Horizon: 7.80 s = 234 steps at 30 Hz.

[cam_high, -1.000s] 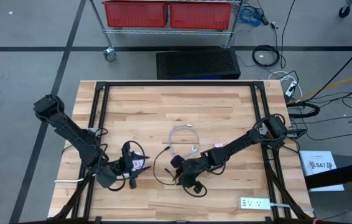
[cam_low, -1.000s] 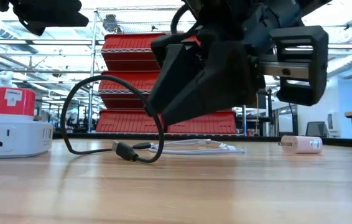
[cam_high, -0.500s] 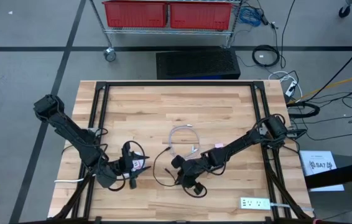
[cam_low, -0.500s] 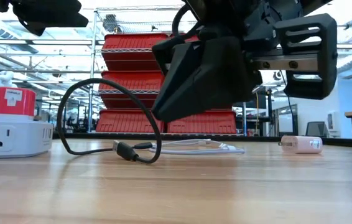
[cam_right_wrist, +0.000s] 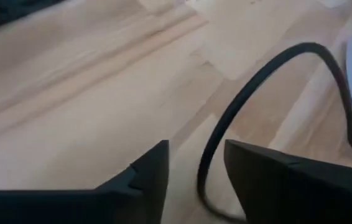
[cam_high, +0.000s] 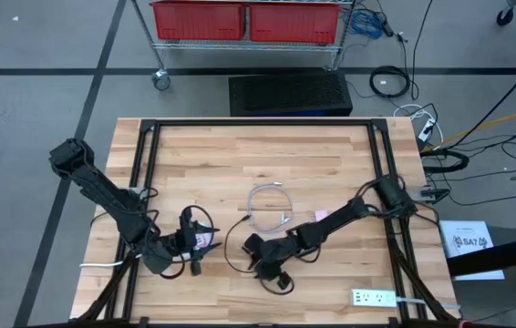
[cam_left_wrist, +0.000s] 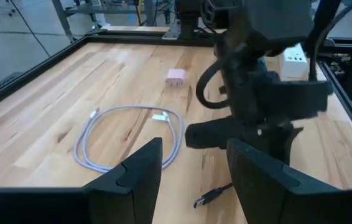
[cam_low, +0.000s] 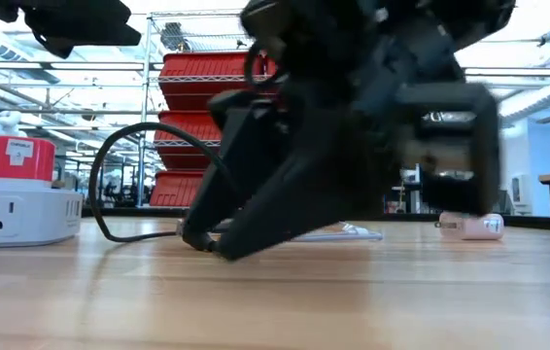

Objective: Insert USB
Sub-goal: Insert the black charger cable into the red charger adapter on the left white outlet extension

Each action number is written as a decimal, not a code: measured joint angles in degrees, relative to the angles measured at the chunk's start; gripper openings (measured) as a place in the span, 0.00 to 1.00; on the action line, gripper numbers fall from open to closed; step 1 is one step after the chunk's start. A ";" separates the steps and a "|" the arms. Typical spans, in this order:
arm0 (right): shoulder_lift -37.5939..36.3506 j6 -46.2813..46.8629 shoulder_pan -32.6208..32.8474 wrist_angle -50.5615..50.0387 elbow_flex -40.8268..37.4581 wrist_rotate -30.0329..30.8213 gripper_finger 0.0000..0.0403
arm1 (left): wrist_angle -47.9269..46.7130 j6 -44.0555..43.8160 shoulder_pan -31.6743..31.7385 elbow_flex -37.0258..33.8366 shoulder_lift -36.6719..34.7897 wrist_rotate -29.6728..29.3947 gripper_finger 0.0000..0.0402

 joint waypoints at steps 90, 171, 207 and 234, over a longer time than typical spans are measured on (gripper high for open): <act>-32.68 26.95 -9.33 -31.15 1.95 21.09 0.44 | -9.88 0.16 4.79 8.92 -3.08 6.25 0.00; -17.39 37.50 -9.00 43.62 -20.67 18.17 0.00 | -2.74 -14.43 4.44 8.94 9.64 3.13 0.57; -16.77 30.82 -10.25 23.97 -10.05 11.74 0.00 | -61.00 -17.39 1.12 29.88 -7.05 5.73 0.01; 13.49 14.80 -11.78 -8.44 38.70 -7.54 0.00 | -85.79 -44.09 -10.44 30.08 -3.42 7.99 0.01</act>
